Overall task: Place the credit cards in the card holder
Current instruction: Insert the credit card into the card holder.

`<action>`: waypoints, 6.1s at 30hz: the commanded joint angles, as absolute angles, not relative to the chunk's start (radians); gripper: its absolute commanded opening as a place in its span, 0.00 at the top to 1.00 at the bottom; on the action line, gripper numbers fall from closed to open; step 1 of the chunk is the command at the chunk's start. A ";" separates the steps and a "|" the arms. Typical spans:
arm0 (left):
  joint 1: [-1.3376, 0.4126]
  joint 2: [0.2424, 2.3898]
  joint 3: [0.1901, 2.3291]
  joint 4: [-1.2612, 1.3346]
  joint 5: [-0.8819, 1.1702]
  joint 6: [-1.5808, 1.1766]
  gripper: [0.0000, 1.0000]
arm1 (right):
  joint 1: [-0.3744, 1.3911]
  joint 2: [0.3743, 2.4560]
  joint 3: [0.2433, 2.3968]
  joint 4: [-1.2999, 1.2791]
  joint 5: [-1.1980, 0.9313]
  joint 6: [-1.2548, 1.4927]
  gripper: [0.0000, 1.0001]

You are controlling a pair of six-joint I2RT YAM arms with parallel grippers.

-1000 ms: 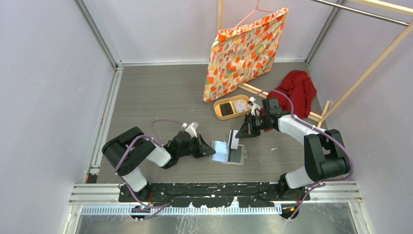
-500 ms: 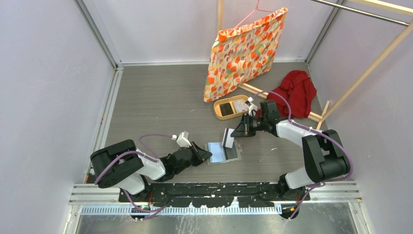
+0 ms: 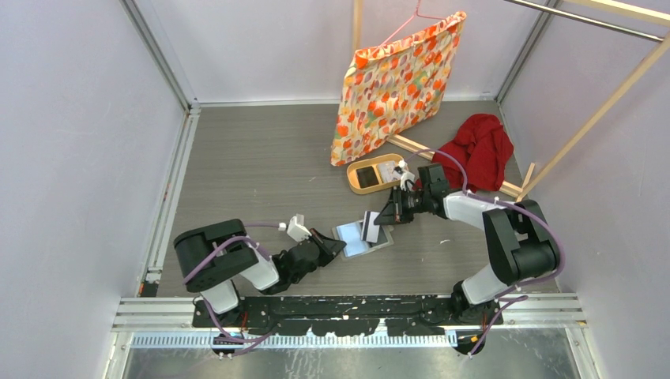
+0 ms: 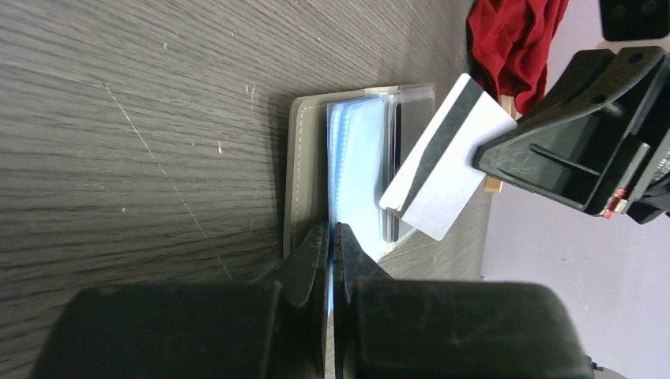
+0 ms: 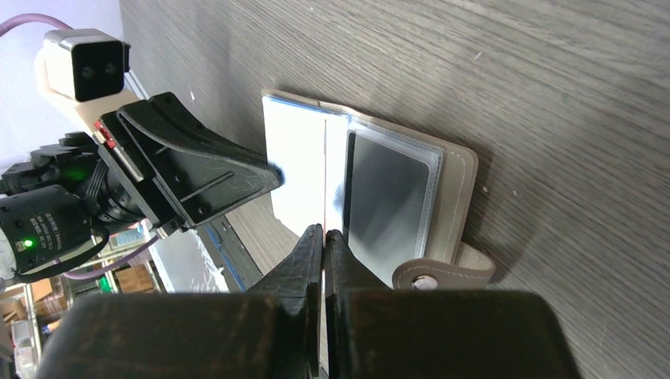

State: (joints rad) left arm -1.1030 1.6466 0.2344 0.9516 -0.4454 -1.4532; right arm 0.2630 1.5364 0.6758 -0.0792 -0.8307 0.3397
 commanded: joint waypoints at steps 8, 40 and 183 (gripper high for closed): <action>-1.107 1.757 0.201 1.101 -0.452 -1.480 0.94 | 0.294 1.610 0.801 -0.181 -0.790 0.263 0.97; -1.104 1.807 0.193 1.143 -0.428 -1.487 0.83 | 0.350 1.745 0.977 -0.510 -0.734 0.105 0.98; -0.978 1.801 0.122 1.186 -0.210 -1.365 0.55 | 0.537 1.773 1.244 -0.777 -0.535 -0.232 0.88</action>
